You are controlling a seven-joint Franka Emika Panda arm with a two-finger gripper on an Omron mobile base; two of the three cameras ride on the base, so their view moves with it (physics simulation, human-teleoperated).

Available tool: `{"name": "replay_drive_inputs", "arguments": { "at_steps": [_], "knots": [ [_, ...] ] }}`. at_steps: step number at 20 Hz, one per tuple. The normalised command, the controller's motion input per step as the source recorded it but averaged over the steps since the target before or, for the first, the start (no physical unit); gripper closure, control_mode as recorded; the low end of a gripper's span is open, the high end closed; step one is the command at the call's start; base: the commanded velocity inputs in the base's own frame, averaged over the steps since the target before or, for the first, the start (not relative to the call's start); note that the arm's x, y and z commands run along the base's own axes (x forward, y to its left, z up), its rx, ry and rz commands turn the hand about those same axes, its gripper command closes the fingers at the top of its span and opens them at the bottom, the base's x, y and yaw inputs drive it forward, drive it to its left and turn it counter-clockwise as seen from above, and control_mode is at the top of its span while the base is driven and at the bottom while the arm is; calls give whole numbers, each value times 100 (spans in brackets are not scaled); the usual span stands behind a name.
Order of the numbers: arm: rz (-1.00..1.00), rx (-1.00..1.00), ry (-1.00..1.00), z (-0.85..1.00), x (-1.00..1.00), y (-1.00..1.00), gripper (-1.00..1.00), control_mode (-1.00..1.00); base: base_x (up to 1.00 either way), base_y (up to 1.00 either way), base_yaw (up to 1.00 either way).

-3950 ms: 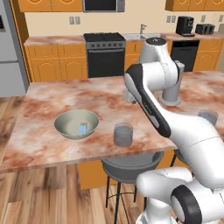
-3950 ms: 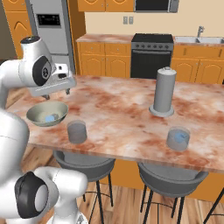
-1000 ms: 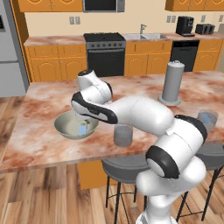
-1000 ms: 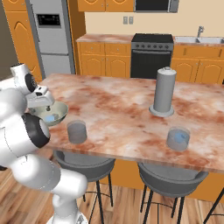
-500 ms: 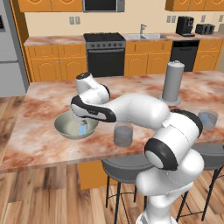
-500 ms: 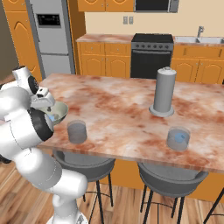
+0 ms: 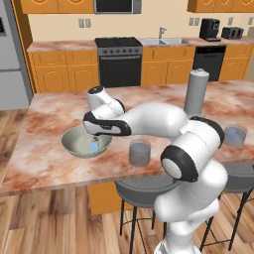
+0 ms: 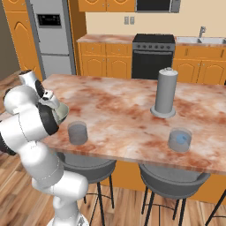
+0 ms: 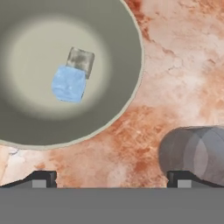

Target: There are four ice cubes in the ice bowl. Place two ice cubes in each glass of water.

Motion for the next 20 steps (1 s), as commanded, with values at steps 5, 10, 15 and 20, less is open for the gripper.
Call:
{"name": "replay_drive_inputs", "arguments": {
  "at_steps": [5,10,15,20],
  "knots": [
    [-1,0,0,-22,28,24,-100,-100,0,0,0],
    [-3,0,0,-22,26,38,-100,-100,0,0,0],
    [-3,0,0,-30,29,12,-100,-100,0,0,0],
    [-7,0,0,-30,25,0,-100,-100,0,0,0]
  ]
}}
